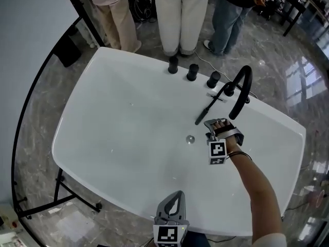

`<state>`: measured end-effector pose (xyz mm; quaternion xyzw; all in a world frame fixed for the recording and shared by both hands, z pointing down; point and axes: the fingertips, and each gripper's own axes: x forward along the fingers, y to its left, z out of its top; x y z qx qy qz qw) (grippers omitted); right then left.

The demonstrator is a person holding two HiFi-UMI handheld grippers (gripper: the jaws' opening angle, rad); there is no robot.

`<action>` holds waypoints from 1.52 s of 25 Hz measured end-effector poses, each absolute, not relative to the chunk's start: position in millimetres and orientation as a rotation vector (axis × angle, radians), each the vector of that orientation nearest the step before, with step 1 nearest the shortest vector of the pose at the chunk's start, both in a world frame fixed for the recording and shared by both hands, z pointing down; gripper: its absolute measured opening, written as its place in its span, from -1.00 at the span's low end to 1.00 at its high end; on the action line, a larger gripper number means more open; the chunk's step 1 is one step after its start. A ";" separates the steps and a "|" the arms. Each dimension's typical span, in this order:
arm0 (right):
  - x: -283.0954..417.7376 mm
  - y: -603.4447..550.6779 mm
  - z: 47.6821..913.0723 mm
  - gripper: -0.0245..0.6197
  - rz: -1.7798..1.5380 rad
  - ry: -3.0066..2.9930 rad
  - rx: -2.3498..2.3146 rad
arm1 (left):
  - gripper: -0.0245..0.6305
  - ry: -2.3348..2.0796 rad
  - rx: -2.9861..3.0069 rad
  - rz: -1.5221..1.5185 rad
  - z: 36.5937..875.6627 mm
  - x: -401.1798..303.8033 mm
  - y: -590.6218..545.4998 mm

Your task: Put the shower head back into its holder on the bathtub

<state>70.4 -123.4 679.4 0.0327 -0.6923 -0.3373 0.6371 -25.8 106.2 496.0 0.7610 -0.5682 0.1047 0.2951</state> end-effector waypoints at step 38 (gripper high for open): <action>98.8 -228.0 843.4 -0.38 -1.096 -0.839 -0.436 | -0.94 -1.471 1.823 0.255 630.5 -66.1 58.2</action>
